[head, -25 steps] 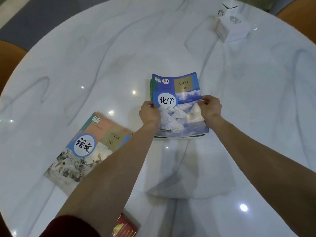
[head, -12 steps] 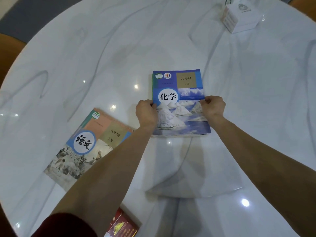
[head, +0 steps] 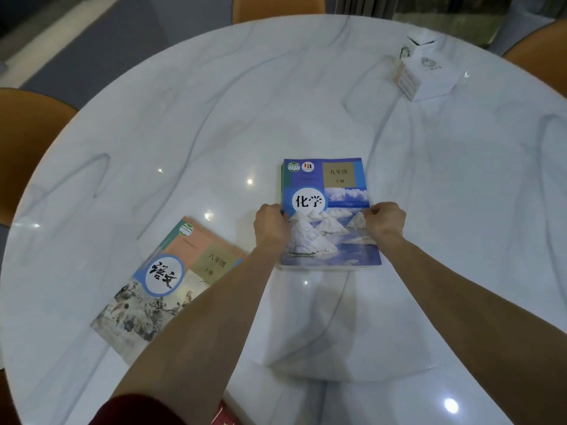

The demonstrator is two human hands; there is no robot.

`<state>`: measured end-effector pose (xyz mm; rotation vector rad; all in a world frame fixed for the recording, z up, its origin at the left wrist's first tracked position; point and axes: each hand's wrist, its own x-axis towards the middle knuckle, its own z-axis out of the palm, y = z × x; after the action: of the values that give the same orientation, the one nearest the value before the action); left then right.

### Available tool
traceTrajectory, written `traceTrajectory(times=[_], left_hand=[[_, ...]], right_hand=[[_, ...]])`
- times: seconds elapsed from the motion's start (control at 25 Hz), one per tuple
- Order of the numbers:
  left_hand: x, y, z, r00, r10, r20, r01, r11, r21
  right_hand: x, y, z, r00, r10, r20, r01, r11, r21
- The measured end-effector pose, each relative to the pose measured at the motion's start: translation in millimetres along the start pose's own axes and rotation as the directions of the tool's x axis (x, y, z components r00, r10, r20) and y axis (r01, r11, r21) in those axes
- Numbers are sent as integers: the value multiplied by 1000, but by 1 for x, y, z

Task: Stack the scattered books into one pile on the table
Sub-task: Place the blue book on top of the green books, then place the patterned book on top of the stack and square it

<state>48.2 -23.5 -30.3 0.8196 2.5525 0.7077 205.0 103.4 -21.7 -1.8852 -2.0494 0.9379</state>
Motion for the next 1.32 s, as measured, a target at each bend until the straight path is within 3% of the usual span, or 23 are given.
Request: traceTrajectory(times=[0.16,0.32,0.68,0.96,1.32], left_hand=[[-11,-3,-30,998,58,10,-58,993,100],[-21,-13,-68,982,174,70,-184,965,188],[-55,-66,-141,973,226,49,-226,886,404],[-70,-140,-165,984,173,30,-165,852,498],[-78,-218,-144,997,82,14,-77,837,542]], right_hand=[[-25,-16,-11,988,-150,-34,144,978,-149],[-61,-48,-16,920,-385,64,390,892,-230],[-148,-89,17,776,-570,270,630,688,-361],[-202,-82,71,709,-552,440,706,553,-443],[-259,-65,139,782,-440,441,617,645,-451]])
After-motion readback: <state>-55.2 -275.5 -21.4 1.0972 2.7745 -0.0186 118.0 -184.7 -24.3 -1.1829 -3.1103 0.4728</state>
